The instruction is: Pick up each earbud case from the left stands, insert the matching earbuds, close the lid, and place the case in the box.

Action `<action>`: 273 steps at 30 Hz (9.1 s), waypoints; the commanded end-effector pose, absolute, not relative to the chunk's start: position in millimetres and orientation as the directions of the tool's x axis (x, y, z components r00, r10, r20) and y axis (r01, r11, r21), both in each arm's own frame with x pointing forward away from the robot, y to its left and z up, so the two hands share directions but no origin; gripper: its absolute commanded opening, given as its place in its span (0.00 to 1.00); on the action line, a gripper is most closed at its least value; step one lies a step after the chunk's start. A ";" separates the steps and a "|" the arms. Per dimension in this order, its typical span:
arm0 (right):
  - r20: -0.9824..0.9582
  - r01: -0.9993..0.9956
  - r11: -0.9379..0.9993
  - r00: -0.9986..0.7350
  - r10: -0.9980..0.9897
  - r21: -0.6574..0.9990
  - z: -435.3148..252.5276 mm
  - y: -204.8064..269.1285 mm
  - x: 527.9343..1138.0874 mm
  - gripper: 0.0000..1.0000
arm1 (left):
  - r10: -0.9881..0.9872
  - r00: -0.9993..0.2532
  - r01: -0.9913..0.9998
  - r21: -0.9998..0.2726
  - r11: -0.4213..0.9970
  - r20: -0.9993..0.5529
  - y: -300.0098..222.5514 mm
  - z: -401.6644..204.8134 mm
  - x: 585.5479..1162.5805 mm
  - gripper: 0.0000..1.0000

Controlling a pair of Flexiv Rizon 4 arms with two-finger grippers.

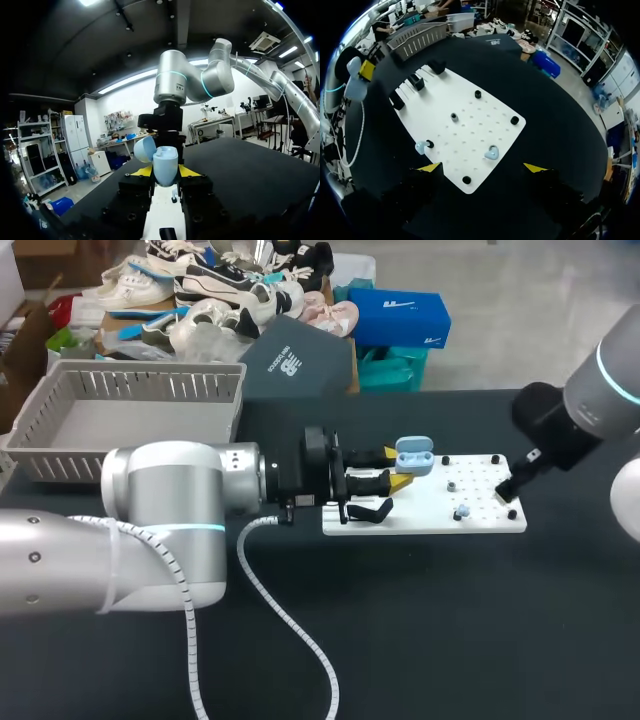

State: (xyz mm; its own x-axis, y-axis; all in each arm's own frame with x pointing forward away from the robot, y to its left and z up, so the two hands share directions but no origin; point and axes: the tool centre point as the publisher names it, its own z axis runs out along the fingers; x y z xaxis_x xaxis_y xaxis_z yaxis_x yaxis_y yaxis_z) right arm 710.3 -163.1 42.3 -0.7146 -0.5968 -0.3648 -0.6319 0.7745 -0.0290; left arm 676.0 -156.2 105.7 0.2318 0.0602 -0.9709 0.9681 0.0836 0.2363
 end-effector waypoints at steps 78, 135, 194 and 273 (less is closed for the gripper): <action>-0.242 -0.561 0.827 -0.800 -0.550 -0.027 20.0 -163.3 733.3 0.29 | 0.057 0.234 0.967 0.239 0.089 -0.971 -156.3 104.7 675.6 0.00; -0.239 -0.173 0.983 -0.959 -0.153 0.062 69.8 -168.8 671.3 0.00 | 0.057 0.234 0.967 0.239 0.089 -0.971 -156.3 104.7 675.6 0.00; -0.250 0.638 0.770 -0.743 0.622 0.020 170.4 -6.7 647.4 0.00 | 0.057 0.234 0.967 0.239 0.089 -0.971 -156.3 104.7 675.6 0.00; -0.234 0.683 0.727 -0.698 0.677 0.066 157.2 2.6 658.1 0.00 | 0.057 0.234 0.967 0.239 0.089 -0.971 -156.3 104.7 675.6 0.00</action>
